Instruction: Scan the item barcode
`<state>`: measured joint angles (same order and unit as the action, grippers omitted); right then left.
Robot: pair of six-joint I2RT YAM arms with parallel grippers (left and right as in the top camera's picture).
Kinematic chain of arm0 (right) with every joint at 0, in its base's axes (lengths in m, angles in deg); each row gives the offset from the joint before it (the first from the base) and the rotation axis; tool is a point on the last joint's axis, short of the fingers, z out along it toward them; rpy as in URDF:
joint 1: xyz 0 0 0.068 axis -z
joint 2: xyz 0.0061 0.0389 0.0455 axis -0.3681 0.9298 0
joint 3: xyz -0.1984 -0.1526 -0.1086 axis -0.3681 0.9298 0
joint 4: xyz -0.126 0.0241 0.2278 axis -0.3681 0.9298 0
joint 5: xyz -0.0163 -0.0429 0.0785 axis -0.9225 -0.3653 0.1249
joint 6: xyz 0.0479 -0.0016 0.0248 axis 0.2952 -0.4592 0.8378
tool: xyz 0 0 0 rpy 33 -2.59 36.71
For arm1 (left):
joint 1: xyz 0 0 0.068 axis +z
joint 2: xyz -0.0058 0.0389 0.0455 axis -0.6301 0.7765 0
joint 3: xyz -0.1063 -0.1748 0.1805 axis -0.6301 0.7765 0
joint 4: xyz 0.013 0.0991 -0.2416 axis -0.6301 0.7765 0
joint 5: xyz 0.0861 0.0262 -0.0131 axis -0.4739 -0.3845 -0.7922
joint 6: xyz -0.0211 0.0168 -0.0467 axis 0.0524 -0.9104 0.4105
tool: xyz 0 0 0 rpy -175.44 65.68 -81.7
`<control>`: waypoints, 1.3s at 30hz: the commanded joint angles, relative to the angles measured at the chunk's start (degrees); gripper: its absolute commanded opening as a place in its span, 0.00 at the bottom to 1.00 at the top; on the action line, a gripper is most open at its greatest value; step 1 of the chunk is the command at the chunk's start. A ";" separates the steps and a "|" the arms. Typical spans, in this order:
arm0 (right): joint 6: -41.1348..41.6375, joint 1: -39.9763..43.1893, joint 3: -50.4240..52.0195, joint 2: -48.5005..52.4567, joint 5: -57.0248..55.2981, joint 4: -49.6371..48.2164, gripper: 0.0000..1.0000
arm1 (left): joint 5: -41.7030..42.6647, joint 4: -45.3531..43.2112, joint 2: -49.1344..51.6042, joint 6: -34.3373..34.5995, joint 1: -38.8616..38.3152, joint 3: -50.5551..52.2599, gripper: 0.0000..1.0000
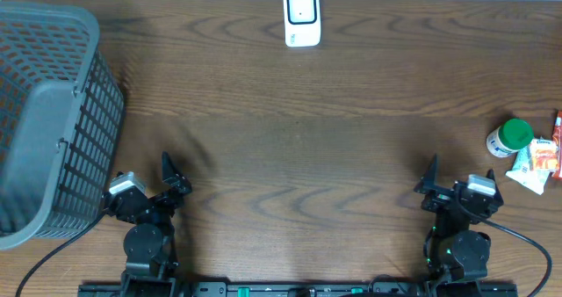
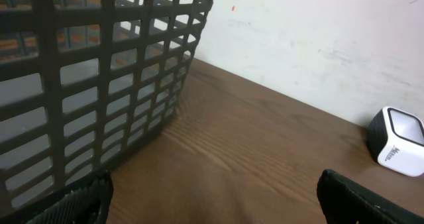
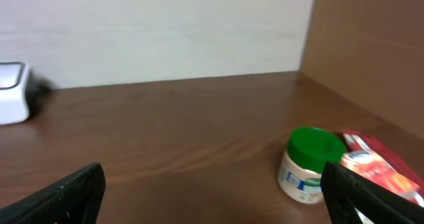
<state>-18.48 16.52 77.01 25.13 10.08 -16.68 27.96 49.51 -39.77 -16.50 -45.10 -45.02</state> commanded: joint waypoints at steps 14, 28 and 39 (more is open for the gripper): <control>5.11 0.61 0.11 -0.57 5.53 0.59 0.99 | -0.20 2.45 -0.11 0.48 0.24 0.87 0.99; -11.76 2.21 0.11 -0.57 19.85 1.97 0.99 | -0.20 2.45 -0.11 0.48 0.24 0.87 0.99; -9.46 2.56 0.09 -0.57 18.14 1.77 0.99 | -0.20 2.45 -0.11 0.48 0.24 0.87 0.99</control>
<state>-28.92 18.25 77.01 25.13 28.79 -15.11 27.96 49.51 -39.77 -16.50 -45.10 -45.02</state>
